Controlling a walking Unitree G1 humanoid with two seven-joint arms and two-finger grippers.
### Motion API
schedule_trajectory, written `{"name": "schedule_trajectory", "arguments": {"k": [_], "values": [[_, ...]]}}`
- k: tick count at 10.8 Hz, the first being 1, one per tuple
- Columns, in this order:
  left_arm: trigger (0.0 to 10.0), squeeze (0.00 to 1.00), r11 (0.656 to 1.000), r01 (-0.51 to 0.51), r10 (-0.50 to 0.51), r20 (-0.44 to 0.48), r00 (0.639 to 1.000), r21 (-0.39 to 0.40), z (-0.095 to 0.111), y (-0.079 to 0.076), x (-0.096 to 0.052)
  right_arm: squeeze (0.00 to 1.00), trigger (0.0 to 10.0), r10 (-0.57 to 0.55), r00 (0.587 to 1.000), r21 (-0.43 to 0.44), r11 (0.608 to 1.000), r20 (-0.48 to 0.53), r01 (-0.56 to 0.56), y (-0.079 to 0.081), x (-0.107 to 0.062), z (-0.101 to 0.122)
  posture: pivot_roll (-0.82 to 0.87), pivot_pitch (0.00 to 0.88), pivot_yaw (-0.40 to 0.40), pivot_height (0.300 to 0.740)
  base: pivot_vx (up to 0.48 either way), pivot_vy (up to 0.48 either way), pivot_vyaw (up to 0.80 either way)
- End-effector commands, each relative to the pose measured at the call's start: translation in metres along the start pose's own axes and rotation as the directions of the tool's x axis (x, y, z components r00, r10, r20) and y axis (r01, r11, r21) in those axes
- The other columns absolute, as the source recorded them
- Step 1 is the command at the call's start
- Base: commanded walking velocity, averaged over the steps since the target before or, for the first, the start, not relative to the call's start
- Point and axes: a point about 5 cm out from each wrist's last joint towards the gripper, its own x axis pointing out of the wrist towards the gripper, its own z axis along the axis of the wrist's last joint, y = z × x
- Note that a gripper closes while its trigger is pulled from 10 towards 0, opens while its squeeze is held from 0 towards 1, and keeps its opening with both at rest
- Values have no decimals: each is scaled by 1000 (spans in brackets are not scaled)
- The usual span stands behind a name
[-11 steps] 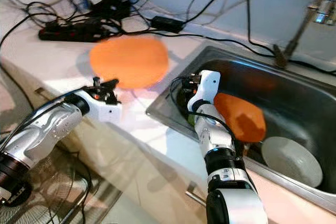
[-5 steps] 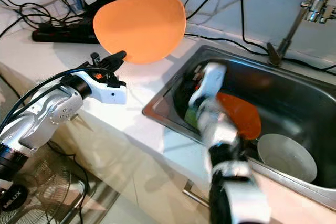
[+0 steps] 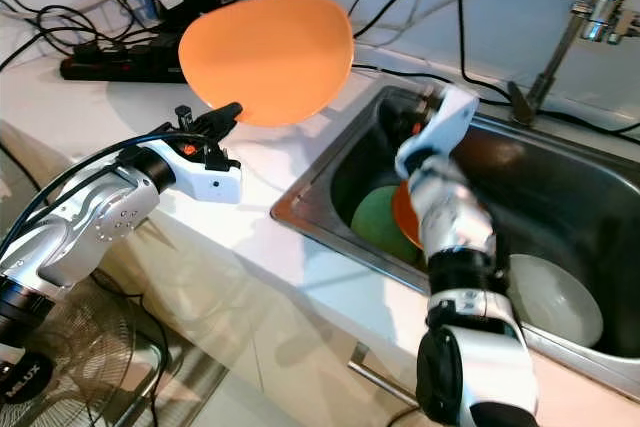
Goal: Kitchen organization
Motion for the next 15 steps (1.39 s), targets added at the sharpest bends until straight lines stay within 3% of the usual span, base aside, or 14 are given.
{"name": "schedule_trajectory", "arguments": {"k": [1, 2, 3, 6, 13, 14, 15], "values": [[10000, 0, 1000, -13, 14, 18, 1000, -15, 2, 4, 1, 1000, 10000, 34, 999, 44, 998, 22, -35, 6, 1, 10, 224, 6, -28, 740, 0, 0, 0], [10000, 0, 1000, -2, 3, 24, 1000, -20, 4, 1, 1, 1000, 10000, 55, 998, 86, 995, 27, -57, 10, 1, 15, 224, 6, -28, 740, 0, 0, 0], [10000, 0, 1000, 7, -6, 37, 999, -22, 6, -1, 2, 0, 10000, 107, 994, 135, 985, -3, -105, 18, 0, 14, 219, 5, -26, 740, 0, 0, 0], [10000, 0, 999, 23, -21, 65, 998, -27, 12, -4, 3, 0, 10000, 175, 984, 252, 954, -33, -161, 28, -4, 13, 215, 0, -25, 740, 0, 0, 0], [10000, 0, 1000, 12, -10, 98, 995, -24, 18, -3, 4, 0, 10000, 215, 971, 290, 940, -101, -178, 36, -7, -1, 222, 0, -32, 740, 0, 0, 0], [10000, 0, 1000, 10, -8, 99, 995, -24, 18, -3, 4, 0, 745, 211, 972, 293, 940, -105, -172, 36, -6, -2, 223, 0, -33, 740, 0, 0, 0], [10000, 0, 1000, 8, -5, 101, 995, -23, 18, -3, 5, 0, 0, 215, 971, 299, 938, -106, -175, 36, -6, -2, 225, 0, -35, 740, 0, 0, 0]]}}
